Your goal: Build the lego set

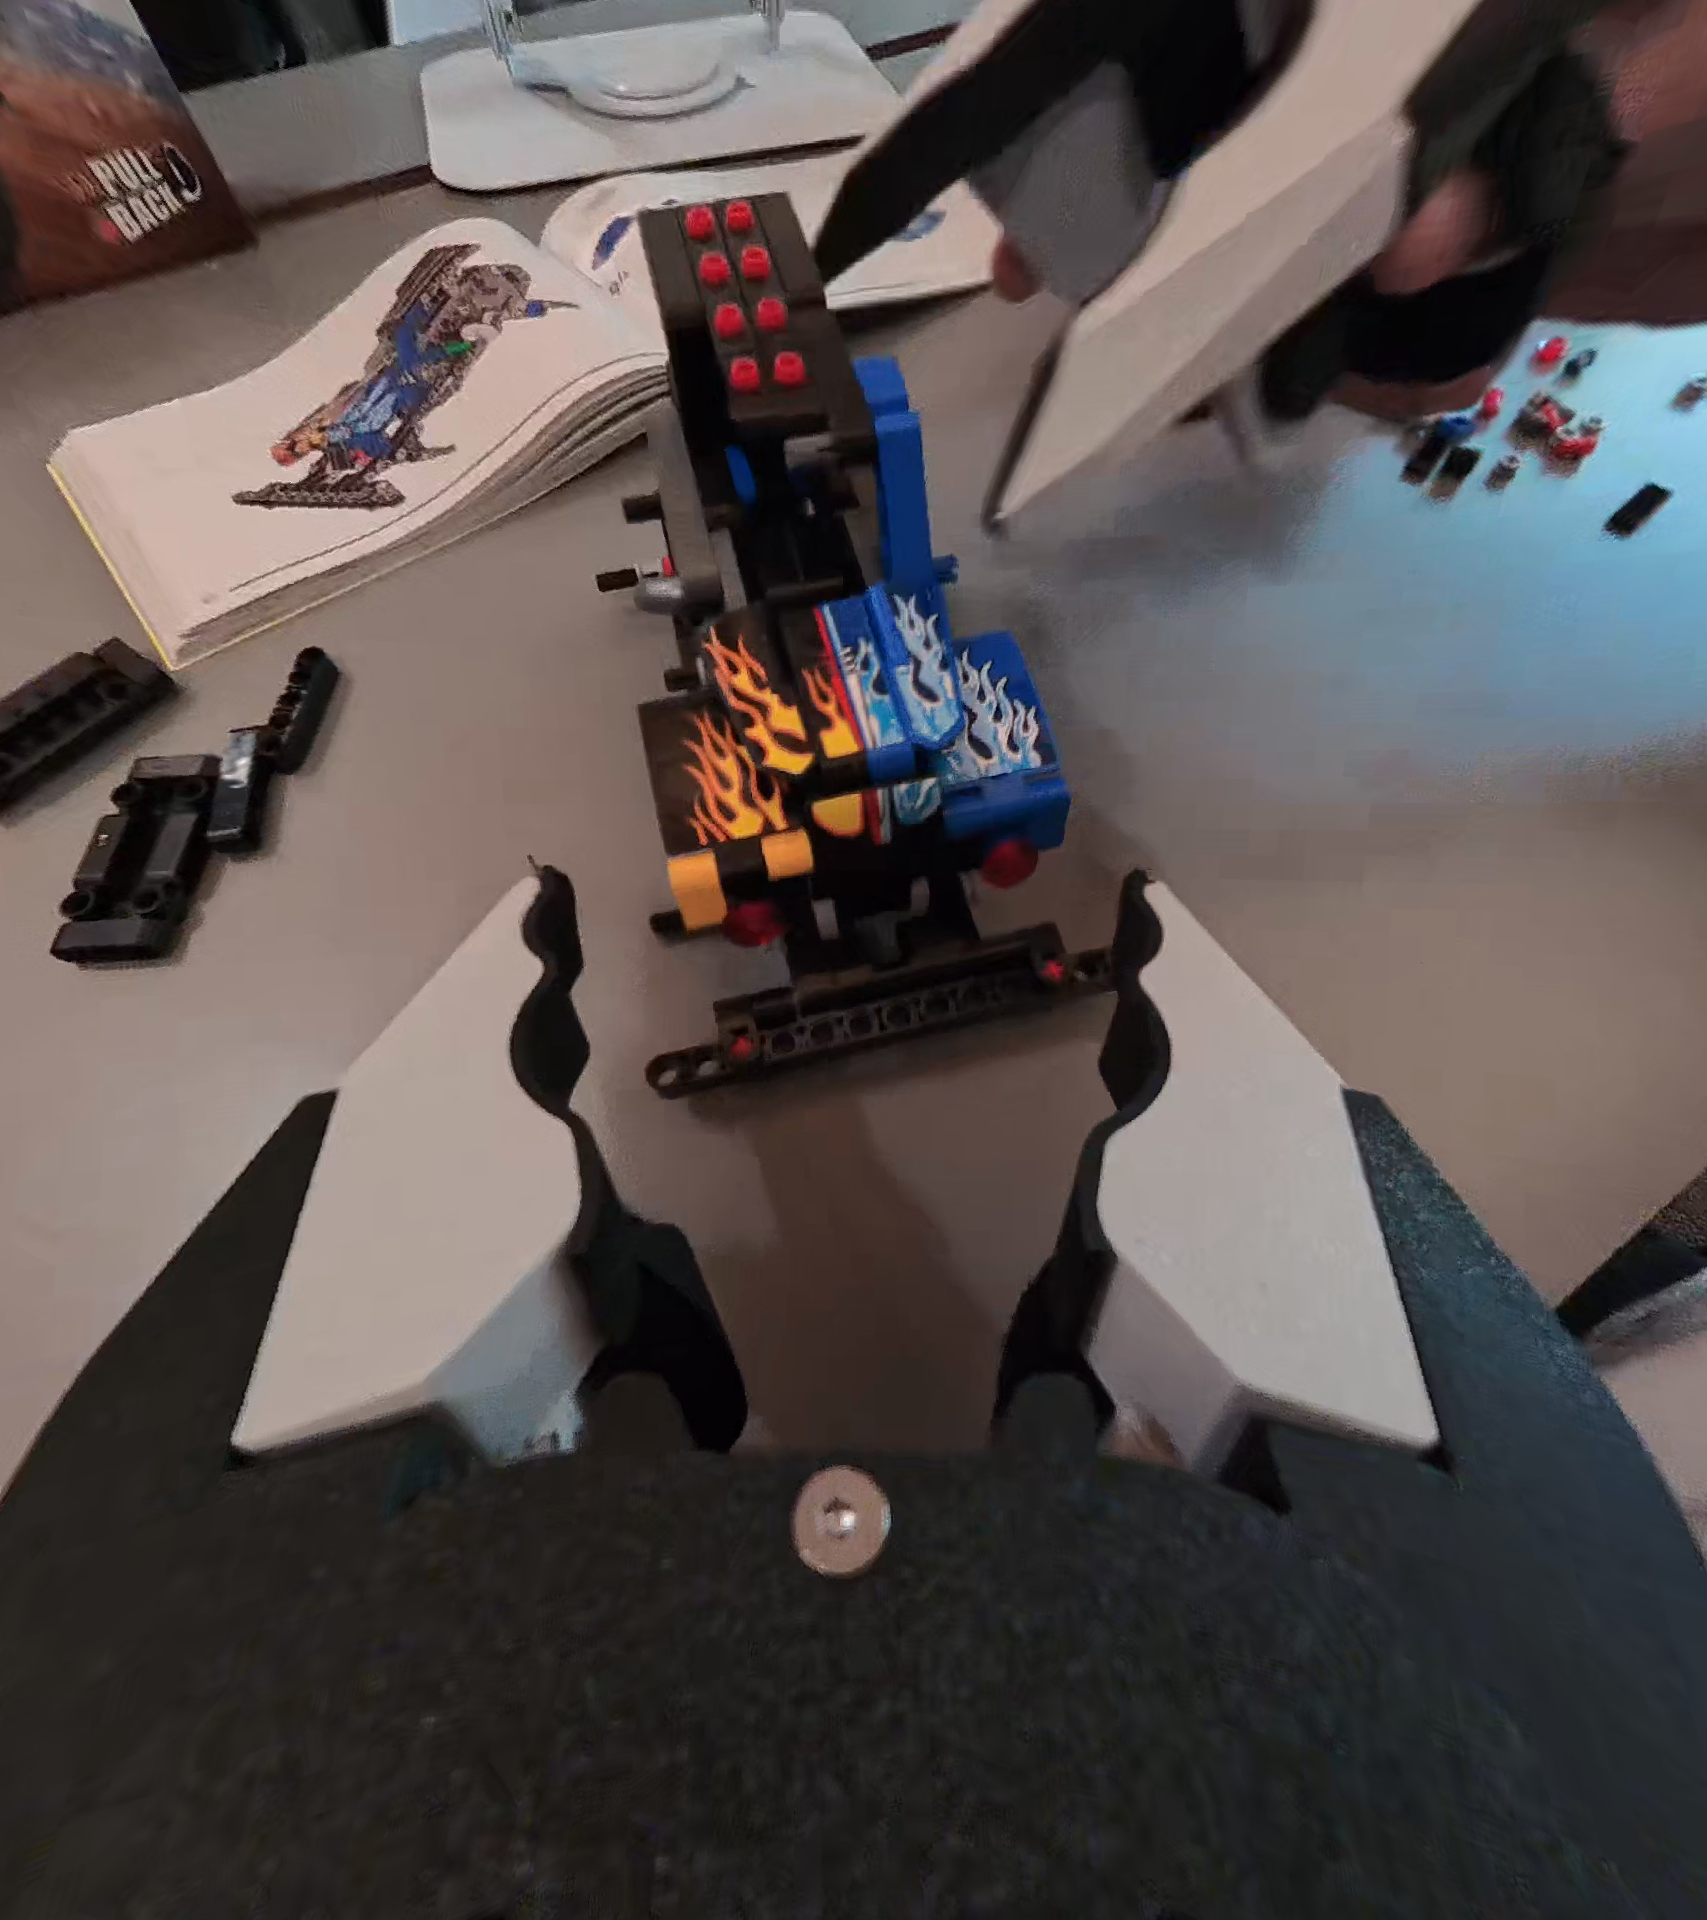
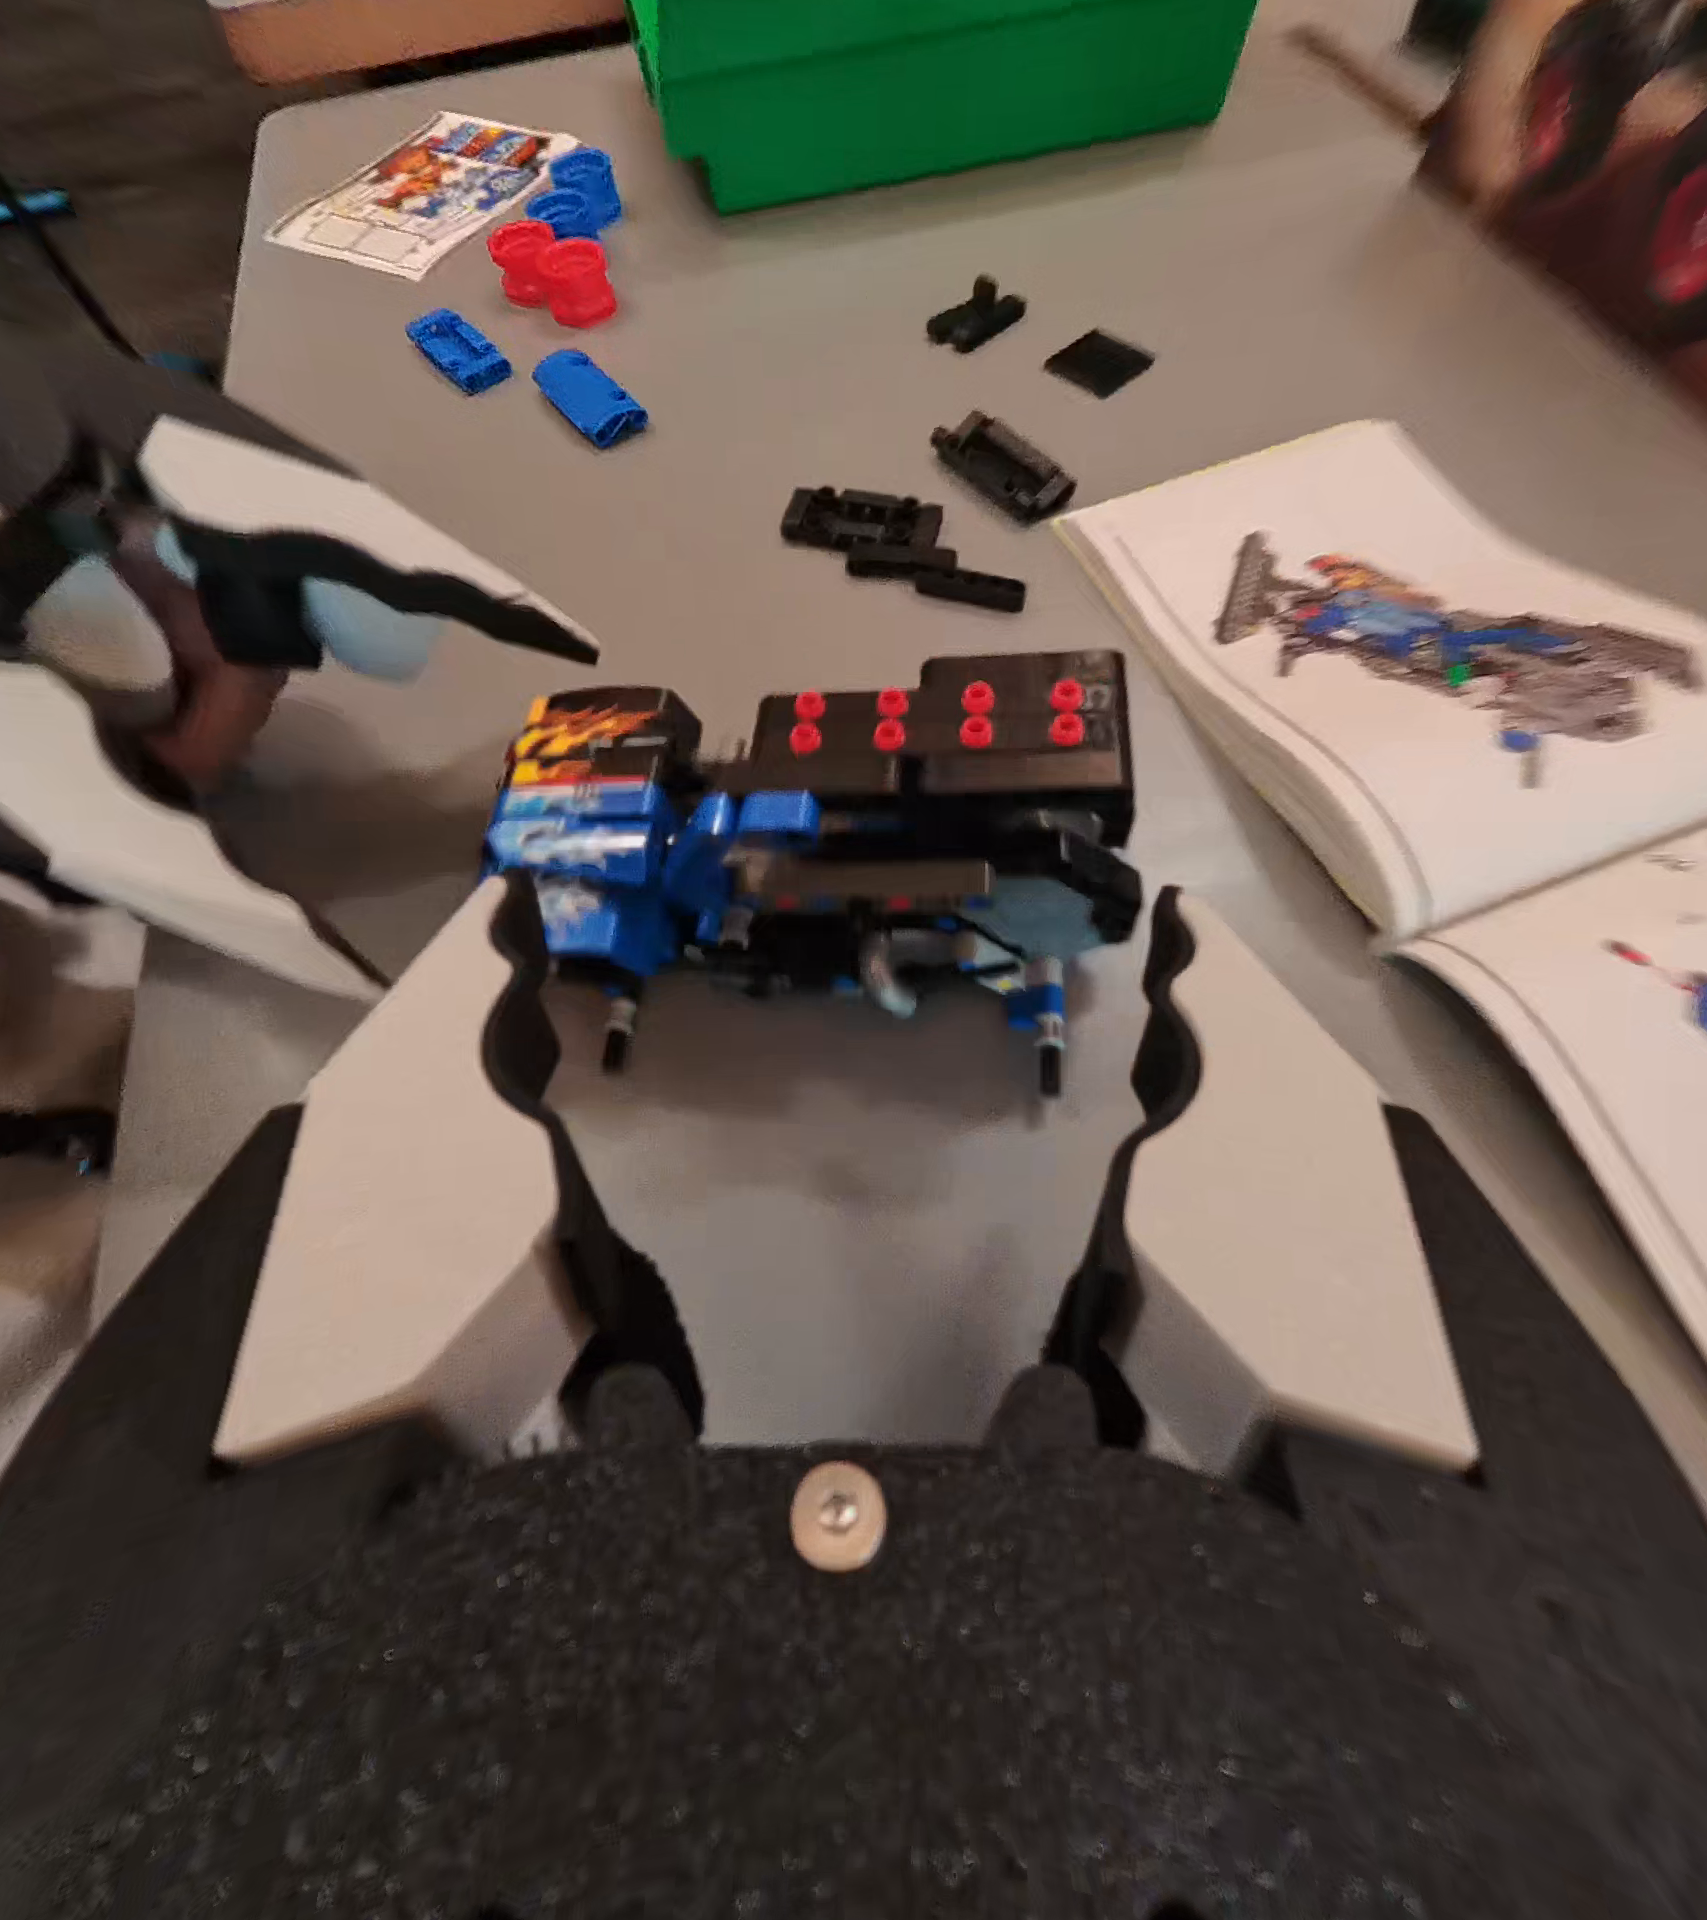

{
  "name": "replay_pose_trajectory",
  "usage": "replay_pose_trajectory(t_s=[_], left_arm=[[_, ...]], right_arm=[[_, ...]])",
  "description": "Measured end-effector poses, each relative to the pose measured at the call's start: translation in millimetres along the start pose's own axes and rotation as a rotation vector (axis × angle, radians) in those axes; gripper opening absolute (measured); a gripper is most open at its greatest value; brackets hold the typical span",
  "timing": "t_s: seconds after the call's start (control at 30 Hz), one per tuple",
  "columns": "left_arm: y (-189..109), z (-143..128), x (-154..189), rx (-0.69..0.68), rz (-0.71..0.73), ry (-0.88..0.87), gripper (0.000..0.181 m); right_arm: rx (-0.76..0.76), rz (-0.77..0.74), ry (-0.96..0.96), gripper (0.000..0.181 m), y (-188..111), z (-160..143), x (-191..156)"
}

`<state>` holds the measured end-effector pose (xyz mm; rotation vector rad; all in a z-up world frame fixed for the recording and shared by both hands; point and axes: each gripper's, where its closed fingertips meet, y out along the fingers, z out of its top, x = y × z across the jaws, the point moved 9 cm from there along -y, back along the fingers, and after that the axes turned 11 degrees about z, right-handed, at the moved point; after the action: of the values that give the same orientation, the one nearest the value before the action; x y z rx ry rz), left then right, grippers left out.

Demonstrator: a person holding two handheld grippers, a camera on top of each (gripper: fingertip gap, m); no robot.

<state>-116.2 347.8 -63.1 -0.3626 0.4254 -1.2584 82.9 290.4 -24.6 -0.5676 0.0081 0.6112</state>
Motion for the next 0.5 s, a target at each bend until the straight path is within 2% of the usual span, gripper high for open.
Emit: replay_pose_trajectory(t_s=[0.1, 0.2, 0.27, 0.33, 0.5], left_arm=[[8.3, -0.2, 10.0, -0.051, -0.003, -0.001, 0.099], [13.6, 0.7, 12.8, -0.069, 0.033, 0.047, 0.09], [16.1, 2.0, 9.7, -0.077, 0.065, 0.09, 0.077], [19.5, 4.2, 5.6, -0.087, 0.046, 0.125, 0.075], [35.7, 21.3, -5.0, -0.088, -0.113, 0.243, 0.074]], right_arm=[[0.007, 0.004, 0.091, 0.116, 24.8, 4.7, 15.5], [0.072, -0.032, 0.042, 0.097, 36.3, 4.7, 17.5], [0.075, -0.062, 0.037, 0.092, 37.2, 5.7, 14.1], [0.06, -0.1, 0.054, 0.092, 34.3, 6.4, 11.6], [0.091, -0.32, 0.147, 0.087, 17.0, 6.2, 1.4]])
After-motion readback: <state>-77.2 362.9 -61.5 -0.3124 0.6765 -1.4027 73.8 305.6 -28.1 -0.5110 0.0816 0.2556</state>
